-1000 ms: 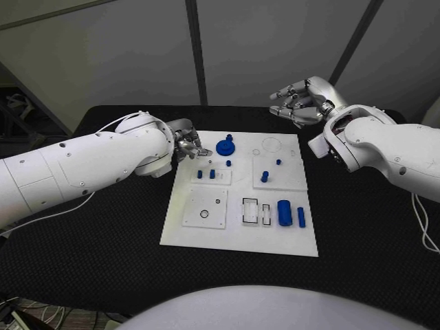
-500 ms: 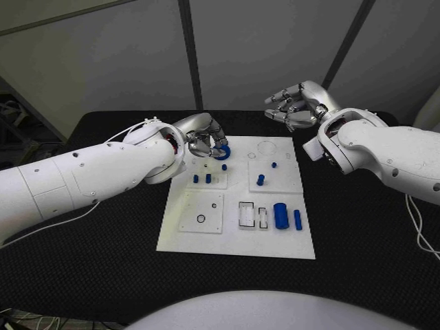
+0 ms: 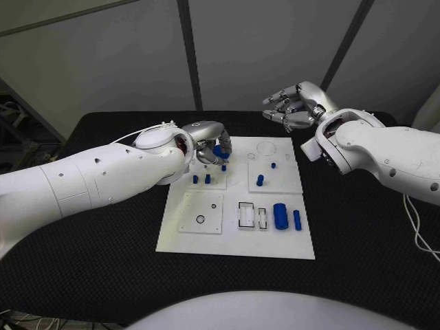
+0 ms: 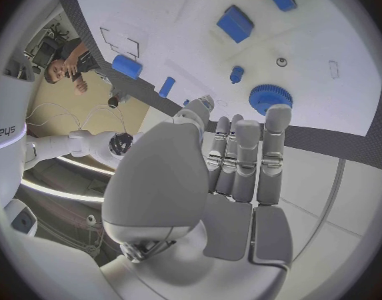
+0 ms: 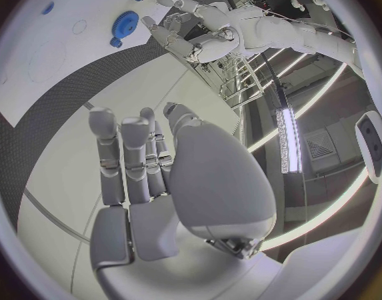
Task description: Assemble the parts on the task board
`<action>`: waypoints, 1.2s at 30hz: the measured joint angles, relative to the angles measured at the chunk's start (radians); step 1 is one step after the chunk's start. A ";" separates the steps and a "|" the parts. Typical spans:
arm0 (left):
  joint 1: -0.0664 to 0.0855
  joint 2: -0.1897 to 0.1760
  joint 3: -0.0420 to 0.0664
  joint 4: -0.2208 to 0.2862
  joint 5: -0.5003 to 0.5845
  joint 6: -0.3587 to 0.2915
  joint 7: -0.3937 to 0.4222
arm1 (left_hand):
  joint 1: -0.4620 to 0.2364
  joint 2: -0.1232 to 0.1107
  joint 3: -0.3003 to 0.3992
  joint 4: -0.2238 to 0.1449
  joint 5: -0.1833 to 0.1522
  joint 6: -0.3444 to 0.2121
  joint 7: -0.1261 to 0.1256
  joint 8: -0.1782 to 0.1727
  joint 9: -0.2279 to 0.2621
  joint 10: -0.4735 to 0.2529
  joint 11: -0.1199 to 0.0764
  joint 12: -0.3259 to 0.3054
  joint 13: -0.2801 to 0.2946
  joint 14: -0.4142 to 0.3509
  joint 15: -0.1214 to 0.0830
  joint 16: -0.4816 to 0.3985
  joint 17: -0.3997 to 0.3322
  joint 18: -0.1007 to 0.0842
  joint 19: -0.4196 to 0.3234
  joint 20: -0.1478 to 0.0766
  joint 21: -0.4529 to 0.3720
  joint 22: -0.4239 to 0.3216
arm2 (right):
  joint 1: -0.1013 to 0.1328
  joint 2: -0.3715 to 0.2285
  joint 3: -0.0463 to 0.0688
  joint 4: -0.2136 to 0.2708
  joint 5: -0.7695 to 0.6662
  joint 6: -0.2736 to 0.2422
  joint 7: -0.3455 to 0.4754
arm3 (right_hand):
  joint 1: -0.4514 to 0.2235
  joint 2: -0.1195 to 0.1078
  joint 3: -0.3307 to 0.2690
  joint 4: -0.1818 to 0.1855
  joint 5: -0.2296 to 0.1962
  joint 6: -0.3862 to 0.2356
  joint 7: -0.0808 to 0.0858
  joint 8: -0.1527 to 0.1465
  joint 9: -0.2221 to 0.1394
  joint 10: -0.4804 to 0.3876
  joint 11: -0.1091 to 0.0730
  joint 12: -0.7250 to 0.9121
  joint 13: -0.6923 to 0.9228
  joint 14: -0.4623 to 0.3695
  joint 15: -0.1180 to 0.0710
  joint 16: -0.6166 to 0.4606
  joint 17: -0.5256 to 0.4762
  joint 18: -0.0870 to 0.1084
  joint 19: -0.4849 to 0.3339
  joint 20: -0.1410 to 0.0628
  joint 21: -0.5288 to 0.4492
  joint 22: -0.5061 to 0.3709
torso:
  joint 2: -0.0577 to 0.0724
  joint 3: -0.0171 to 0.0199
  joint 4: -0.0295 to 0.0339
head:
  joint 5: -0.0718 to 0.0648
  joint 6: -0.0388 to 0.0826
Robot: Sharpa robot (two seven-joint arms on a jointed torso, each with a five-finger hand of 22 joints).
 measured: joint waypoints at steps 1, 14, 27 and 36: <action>0.000 0.004 0.000 -0.005 -0.008 0.006 0.000 | 0.000 0.000 -0.004 0.001 0.000 0.000 0.000 -0.003 -0.003 0.000 0.000 -0.003 -0.002 0.012 0.001 0.021 0.017 0.000 0.007 0.000 0.008 0.005 | 0.000 0.000 0.000 0.000 0.000 0.000 0.000 | 0.000 0.000 0.000 0.000 0.000 0.000 0.000 0.000 0.000 0.000 0.000 0.000 -0.001 0.000 0.000 0.000 0.000 0.000 0.000 0.000 0.000 0.000 | 0.000 0.0000 0.0000 | 0.000 -0.001; -0.012 0.033 -0.001 -0.048 -0.074 0.069 -0.007 | 0.011 0.011 -0.004 0.001 0.000 0.011 0.004 -0.022 -0.021 0.011 0.003 -0.006 -0.017 0.046 -0.001 0.103 0.073 -0.001 0.043 0.000 0.088 0.050 | 0.000 0.007 0.000 -0.002 0.000 0.000 0.000 | 0.005 -0.005 0.003 -0.003 0.004 0.000 0.000 0.000 0.000 0.000 0.000 -0.008 -0.015 0.000 0.000 -0.004 0.000 0.000 -0.003 0.004 -0.005 -0.005 | -0.001 0.0006 0.0010 | -0.002 -0.003; -0.023 0.052 -0.001 -0.070 -0.096 0.091 -0.013 | 0.017 0.017 -0.006 0.004 0.000 0.020 0.001 -0.026 -0.029 0.020 0.001 -0.006 -0.024 0.052 -0.001 0.121 0.073 -0.001 0.050 0.000 0.111 0.060 | 0.000 0.009 0.000 -0.002 0.000 0.000 0.000 | 0.005 -0.005 0.005 -0.005 0.004 0.000 0.000 0.000 0.000 -0.004 0.004 -0.008 -0.017 0.000 0.000 -0.008 0.000 0.000 -0.003 0.004 -0.005 -0.005 | -0.001 0.0001 0.0011 | -0.001 -0.004; -0.025 0.065 -0.001 -0.088 -0.105 0.094 -0.017 | 0.030 0.030 0.004 0.000 0.000 0.032 0.004 -0.030 -0.032 0.031 -0.001 -0.011 -0.029 0.052 -0.001 0.130 0.071 -0.001 0.050 0.000 0.113 0.060 | 0.000 0.011 0.000 -0.003 0.000 0.000 0.000 | 0.005 -0.005 0.005 -0.005 0.004 0.000 0.000 -0.001 0.000 -0.003 0.004 -0.012 -0.017 0.000 0.000 -0.008 0.000 0.000 -0.003 0.004 -0.005 -0.004 | -0.001 0.0000 0.0015 | 0.000 -0.006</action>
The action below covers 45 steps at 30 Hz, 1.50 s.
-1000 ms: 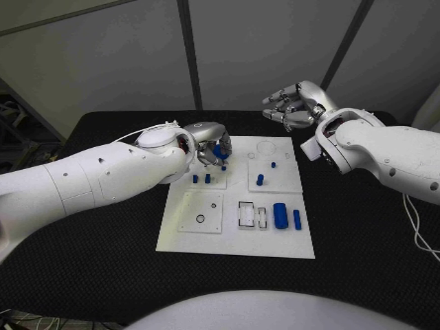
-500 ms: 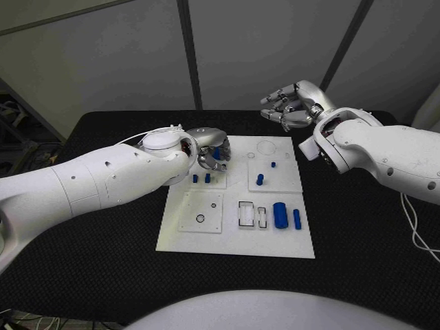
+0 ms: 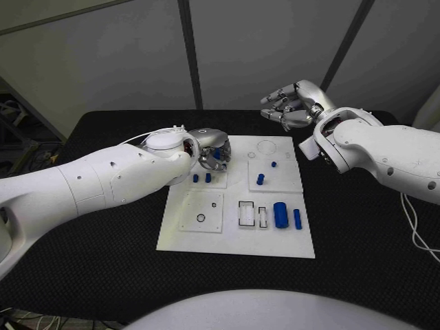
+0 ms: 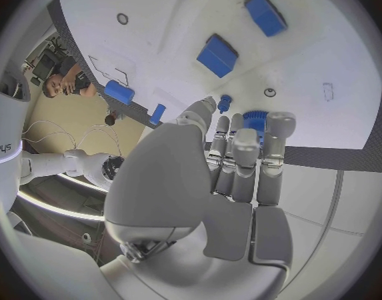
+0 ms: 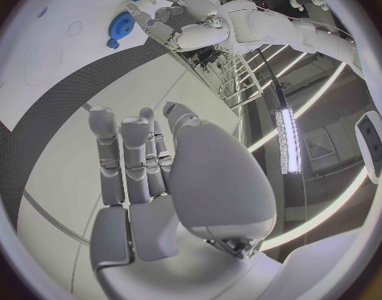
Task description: Assemble the parts on the task board
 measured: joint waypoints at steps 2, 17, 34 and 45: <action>0.000 0.003 0.000 -0.003 -0.001 0.001 0.000 | 0.002 -0.002 0.005 -0.002 0.000 0.004 -0.004 0.000 -0.001 0.003 0.003 0.000 -0.002 0.000 0.000 0.005 -0.001 0.000 0.000 0.000 0.006 0.000 | 0.000 0.000 0.000 0.000 0.000 0.000 0.000 | 0.000 0.000 0.000 0.000 0.000 0.000 0.000 0.000 0.000 0.000 0.000 0.000 0.000 0.000 0.000 0.000 0.000 0.000 0.000 0.000 0.000 0.000 | 0.000 -0.0001 0.0000 | 0.001 -0.001; -0.004 0.021 0.000 -0.034 -0.005 0.015 -0.002 | 0.012 -0.004 0.034 -0.005 0.000 0.016 0.002 -0.013 -0.012 0.038 -0.006 0.000 -0.010 0.023 -0.012 0.062 0.048 0.000 0.039 -0.011 0.094 0.000 | 0.000 0.004 0.000 -0.001 0.000 0.000 -0.001 | 0.000 0.000 0.000 0.000 0.000 -0.004 0.004 0.000 0.000 0.000 0.000 0.000 -0.004 0.000 0.000 0.000 0.000 0.000 0.000 0.000 0.000 0.000 | 0.000 -0.0004 0.0000 | 0.000 -0.005; -0.005 0.026 0.002 -0.040 -0.006 0.033 -0.005 | 0.022 0.006 0.064 -0.011 0.000 0.043 0.000 -0.017 -0.016 0.078 -0.019 -0.004 -0.016 0.038 -0.020 0.086 0.059 0.000 0.059 -0.016 0.140 0.000 | 0.000 0.005 0.000 -0.002 0.000 0.001 -0.001 | 0.000 0.000 0.000 0.000 0.000 -0.004 0.004 0.000 0.000 0.000 0.000 0.000 -0.005 0.000 0.000 0.000 0.001 0.000 0.000 0.000 0.000 0.000 | 0.000 -0.0004 -0.0001 | -0.001 -0.009; -0.007 0.025 0.001 -0.038 -0.007 0.025 0.003 | 0.046 0.007 0.118 -0.040 0.000 0.083 0.006 -0.017 -0.016 0.145 -0.032 -0.037 -0.027 0.052 -0.034 0.104 0.065 0.000 0.086 -0.029 0.201 0.000 | 0.000 0.006 0.000 -0.002 0.000 0.001 -0.001 | 0.000 0.000 0.000 0.000 0.000 -0.004 0.004 0.000 0.000 0.000 0.000 0.000 -0.005 0.000 0.000 0.000 0.001 0.000 0.000 0.000 0.000 0.000 | -0.001 -0.0004 -0.0001 | -0.001 -0.010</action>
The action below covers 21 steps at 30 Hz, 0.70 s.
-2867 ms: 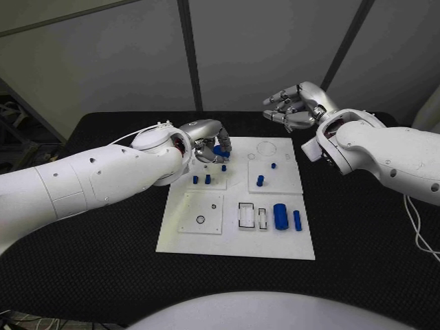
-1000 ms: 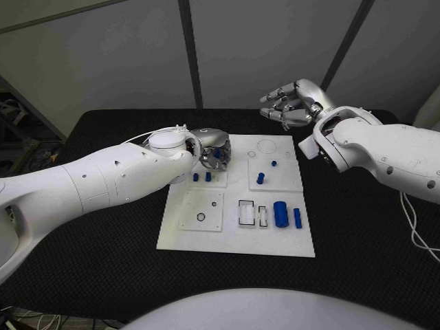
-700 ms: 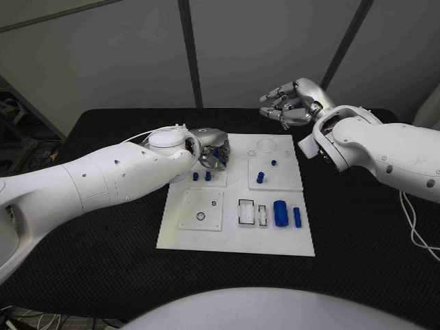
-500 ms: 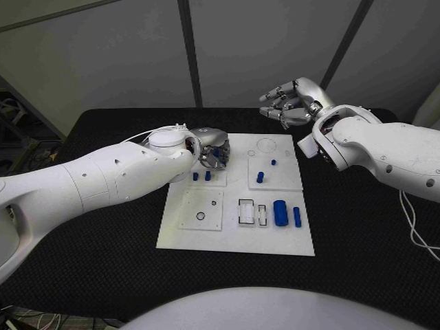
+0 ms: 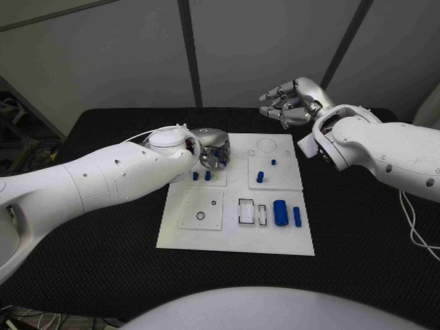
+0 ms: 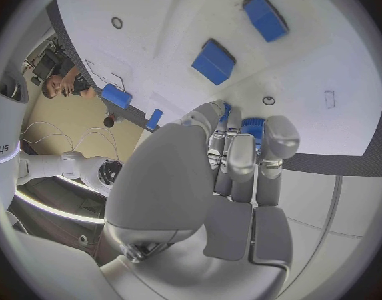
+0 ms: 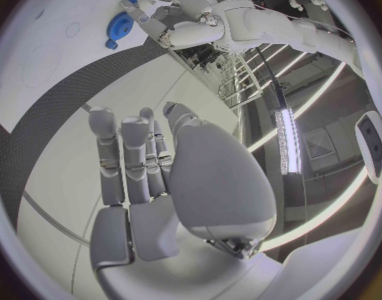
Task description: Assemble the parts on the task board
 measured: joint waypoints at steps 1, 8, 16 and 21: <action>0.000 0.000 0.000 0.000 0.000 -0.002 0.001 | 0.000 0.000 0.005 -0.001 0.000 0.003 -0.003 0.000 -0.001 0.003 -0.003 -0.005 0.000 0.000 0.000 0.000 0.000 0.000 0.004 -0.004 0.001 0.000 | 0.000 0.000 0.000 0.000 0.000 0.000 0.000 | 0.000 0.000 0.000 0.000 0.000 0.000 0.000 0.000 0.000 0.000 0.000 0.000 0.000 0.000 0.000 0.000 0.000 0.000 0.000 0.000 0.000 0.000 | 0.000 0.0000 0.0000 | 0.000 0.000; -0.005 -0.008 0.000 0.011 0.000 -0.017 0.010 | 0.000 0.000 0.026 -0.012 0.000 0.010 0.004 -0.012 -0.003 0.019 -0.001 -0.031 -0.007 0.000 0.000 0.000 -0.006 -0.001 0.004 -0.004 0.011 0.000 | 0.000 0.000 0.000 0.000 0.000 0.000 0.000 | 0.000 0.000 0.000 0.000 0.000 0.000 0.000 0.000 0.000 0.000 0.000 0.000 -0.001 0.000 0.000 0.000 0.001 0.000 0.000 0.000 0.000 0.000 | 0.000 0.0000 0.0000 | 0.000 0.001; -0.009 -0.043 0.027 0.052 0.003 -0.036 0.017 | -0.006 -0.006 0.034 -0.012 0.000 0.010 0.004 -0.018 -0.006 0.027 0.000 -0.051 -0.011 0.000 0.000 0.000 -0.014 -0.001 0.003 -0.004 0.013 0.000 | 0.000 -0.001 0.000 0.000 0.000 0.000 0.000 | 0.000 0.000 0.000 0.000 0.000 0.000 0.000 0.000 0.000 0.000 0.000 0.000 -0.001 0.000 0.000 0.000 0.001 0.000 0.000 0.000 0.000 0.000 | -0.001 -0.0006 0.0002 | -0.001 0.007; -0.008 -0.069 0.061 0.079 0.004 -0.048 0.017 | -0.007 -0.007 0.034 -0.012 0.000 0.010 0.004 -0.018 -0.006 0.030 0.003 -0.056 -0.012 0.004 0.004 0.000 -0.015 -0.001 0.003 -0.004 0.013 0.000 | -0.003 -0.002 0.000 -0.001 0.000 0.000 0.000 | 0.000 0.000 0.000 0.000 0.000 0.000 0.000 0.000 0.000 0.000 0.000 0.000 -0.001 0.000 0.000 0.000 0.001 0.000 0.000 0.000 0.000 0.000 | -0.001 -0.0008 0.0014 | -0.001 0.009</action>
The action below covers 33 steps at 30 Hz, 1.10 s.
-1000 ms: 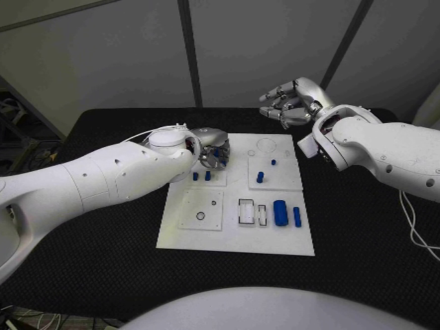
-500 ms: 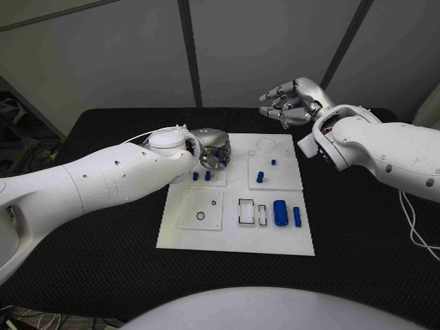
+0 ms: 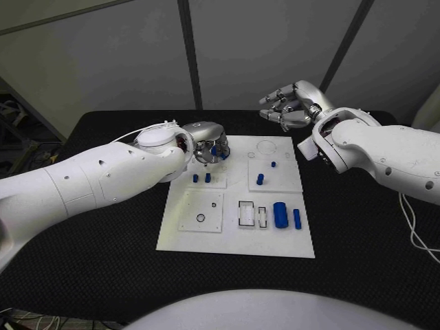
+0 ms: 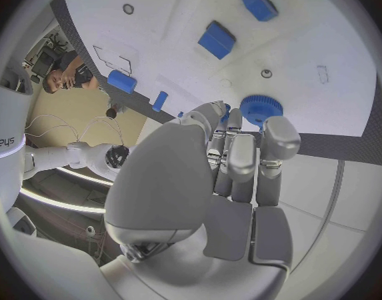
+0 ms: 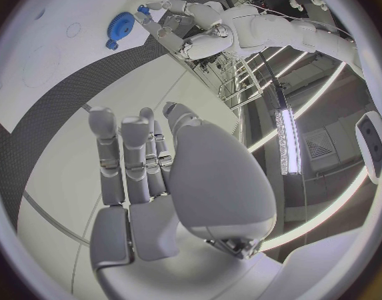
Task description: Assemble the parts on the task board
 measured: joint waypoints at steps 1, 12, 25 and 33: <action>0.000 -0.005 0.005 0.005 0.000 -0.002 0.000 | 0.000 0.000 0.000 0.000 0.000 0.000 0.000 0.000 0.000 0.000 0.000 0.000 0.000 0.000 0.000 0.000 0.000 0.000 0.000 0.000 0.000 0.000 | 0.000 0.000 0.000 0.000 0.000 0.000 0.000 | 0.000 0.000 0.000 0.000 0.000 0.000 0.000 0.000 0.000 0.000 0.000 0.000 0.000 0.000 0.000 0.000 0.000 0.000 0.000 0.000 0.000 0.000 | 0.000 0.0000 0.0003 | 0.000 0.001; 0.000 -0.065 0.024 0.046 0.003 -0.005 -0.004 | -0.004 -0.004 0.006 0.000 0.000 0.007 0.000 -0.004 0.000 0.007 0.000 -0.006 0.000 0.000 0.000 0.000 -0.004 0.000 0.000 0.000 0.000 0.000 | -0.002 -0.003 0.000 0.000 0.000 0.000 0.000 | 0.000 0.000 0.000 0.000 0.000 0.000 0.000 0.000 0.000 0.000 0.000 0.000 0.000 0.000 0.000 0.000 0.000 0.000 0.000 0.000 0.000 0.000 | 0.000 0.0000 0.0006 | 0.005 0.001; -0.015 -0.091 0.025 0.046 0.010 0.013 -0.018 | -0.008 -0.008 0.005 0.000 0.000 0.007 0.000 -0.004 0.000 0.007 0.000 -0.006 0.000 0.000 0.000 0.000 -0.009 0.000 0.000 0.000 0.000 0.000 | -0.003 -0.003 0.000 -0.002 0.000 0.003 -0.001 | 0.000 0.000 0.000 0.000 0.000 0.000 0.000 0.000 0.000 0.000 0.000 0.000 0.000 0.000 0.000 0.000 0.000 0.000 0.000 0.000 0.000 0.000 | 0.001 0.0011 -0.0010 | 0.011 0.003; -0.020 -0.093 0.025 0.037 0.014 0.026 -0.024 | -0.008 -0.008 0.008 -0.003 0.000 0.009 -0.002 -0.004 0.000 0.014 0.000 -0.010 0.000 0.000 0.000 0.000 -0.011 0.000 0.000 0.000 0.000 0.000 | -0.004 -0.002 0.000 -0.001 0.000 0.004 -0.001 | 0.000 0.000 0.000 0.000 0.000 0.000 0.000 0.000 0.000 0.000 0.000 0.000 -0.003 0.000 0.000 0.000 0.001 0.000 0.000 0.000 0.000 0.000 | 0.002 0.0013 -0.0023 | 0.015 0.001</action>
